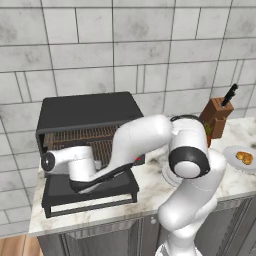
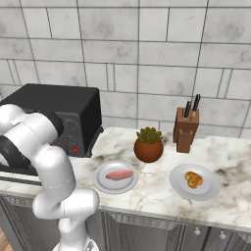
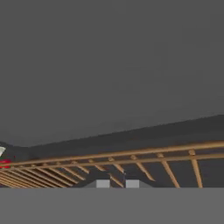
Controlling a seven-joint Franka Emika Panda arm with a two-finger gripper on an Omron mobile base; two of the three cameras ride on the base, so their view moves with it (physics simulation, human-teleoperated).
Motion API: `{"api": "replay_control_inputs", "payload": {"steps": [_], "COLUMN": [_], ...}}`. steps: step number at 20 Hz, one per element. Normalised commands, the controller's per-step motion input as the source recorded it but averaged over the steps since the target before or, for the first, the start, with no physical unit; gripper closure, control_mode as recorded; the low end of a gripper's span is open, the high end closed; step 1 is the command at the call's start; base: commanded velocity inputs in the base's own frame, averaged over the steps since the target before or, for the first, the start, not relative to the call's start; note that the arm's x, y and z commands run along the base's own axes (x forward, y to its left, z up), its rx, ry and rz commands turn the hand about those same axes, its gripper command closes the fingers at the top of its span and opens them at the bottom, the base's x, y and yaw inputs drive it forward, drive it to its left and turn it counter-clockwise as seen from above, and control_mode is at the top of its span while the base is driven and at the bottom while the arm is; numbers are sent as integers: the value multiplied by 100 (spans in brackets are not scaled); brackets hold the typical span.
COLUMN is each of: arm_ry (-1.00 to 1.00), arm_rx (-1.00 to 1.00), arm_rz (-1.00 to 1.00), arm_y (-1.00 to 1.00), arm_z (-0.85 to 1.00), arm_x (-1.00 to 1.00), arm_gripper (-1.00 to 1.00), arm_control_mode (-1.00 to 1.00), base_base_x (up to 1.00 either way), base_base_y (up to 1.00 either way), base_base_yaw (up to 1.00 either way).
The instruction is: Open the toaster oven door. Place the bread on the bottom rack in the toaster oven and place the steak on the top rack.
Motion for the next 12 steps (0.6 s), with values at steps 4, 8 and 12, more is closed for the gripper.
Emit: {"api": "replay_control_inputs", "payload": {"steps": [4,8,12], "arm_ry": [25,12,0], "arm_rx": [-9,-1,5], "arm_rz": [19,10,0], "arm_y": [-21,-14,-10], "arm_z": [-38,21,100], "arm_x": [-100,-57,0], "arm_gripper": [100,100,100], "arm_control_mode": [-100,-100,-100], "base_base_x": [0,0,0], "base_base_y": [0,0,0], "base_base_yaw": [0,0,0]}}
